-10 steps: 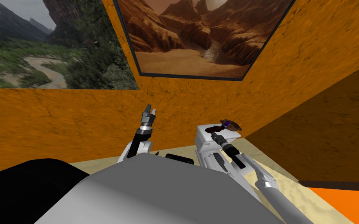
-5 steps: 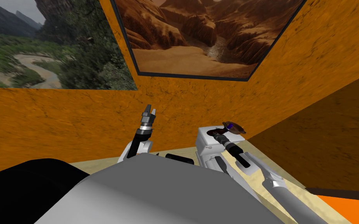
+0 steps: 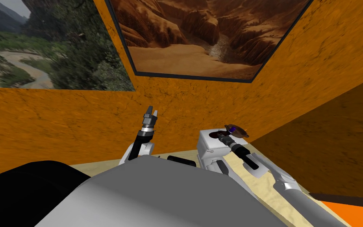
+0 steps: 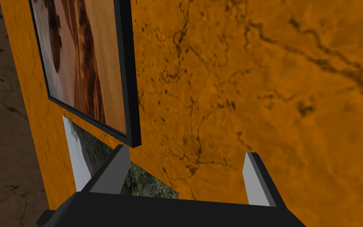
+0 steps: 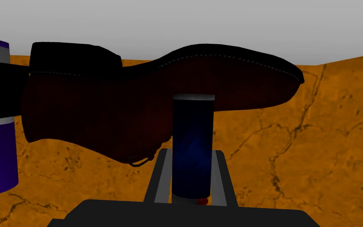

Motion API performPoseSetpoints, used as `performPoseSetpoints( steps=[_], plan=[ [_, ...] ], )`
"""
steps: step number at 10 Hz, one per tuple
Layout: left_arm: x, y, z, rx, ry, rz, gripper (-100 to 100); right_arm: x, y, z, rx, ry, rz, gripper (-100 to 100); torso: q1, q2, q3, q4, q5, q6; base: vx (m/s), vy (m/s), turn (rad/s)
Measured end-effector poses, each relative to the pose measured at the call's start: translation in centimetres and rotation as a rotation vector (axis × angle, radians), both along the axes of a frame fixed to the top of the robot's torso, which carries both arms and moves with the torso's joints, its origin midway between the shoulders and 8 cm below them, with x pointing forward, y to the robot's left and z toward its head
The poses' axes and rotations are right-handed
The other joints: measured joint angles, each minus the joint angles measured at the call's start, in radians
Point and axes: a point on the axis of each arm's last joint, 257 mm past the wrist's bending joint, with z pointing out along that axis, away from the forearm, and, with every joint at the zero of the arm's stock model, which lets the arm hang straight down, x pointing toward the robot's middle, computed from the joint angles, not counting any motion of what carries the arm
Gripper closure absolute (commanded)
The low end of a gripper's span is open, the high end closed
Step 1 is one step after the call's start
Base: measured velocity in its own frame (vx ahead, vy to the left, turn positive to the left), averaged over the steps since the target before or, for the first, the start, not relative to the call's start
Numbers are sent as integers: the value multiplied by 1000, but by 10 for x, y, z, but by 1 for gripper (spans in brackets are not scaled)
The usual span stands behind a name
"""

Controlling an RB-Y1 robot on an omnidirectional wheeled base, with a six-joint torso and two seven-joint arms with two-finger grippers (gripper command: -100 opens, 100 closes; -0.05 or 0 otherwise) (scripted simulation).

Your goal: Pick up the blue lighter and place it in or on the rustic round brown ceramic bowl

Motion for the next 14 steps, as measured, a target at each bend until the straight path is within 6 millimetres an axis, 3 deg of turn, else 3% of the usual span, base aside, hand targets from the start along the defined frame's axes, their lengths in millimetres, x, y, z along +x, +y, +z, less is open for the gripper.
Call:
performPoseSetpoints(
  steps=[6, 8, 14],
  plan=[
    [0, 0, 0, 0, 0, 0, 0, 7, -26, 36, -6, -24, -15, 100, -8, -3, -2, -1, -3, 1, 70, -177, 17],
    [0, 0, 0, 0, 0, 0, 0, 10, -34, 49, -1, -33, -23, 100, 4, 3, 1, 0, -1, 0, -12, -9, 38],
    [0, 0, 0, 0, 0, 0, 0, 9, -33, 50, 4, -34, -22, 100, 7, 2, 1, 0, -1, 0, 2, 2, -8]
  ],
)
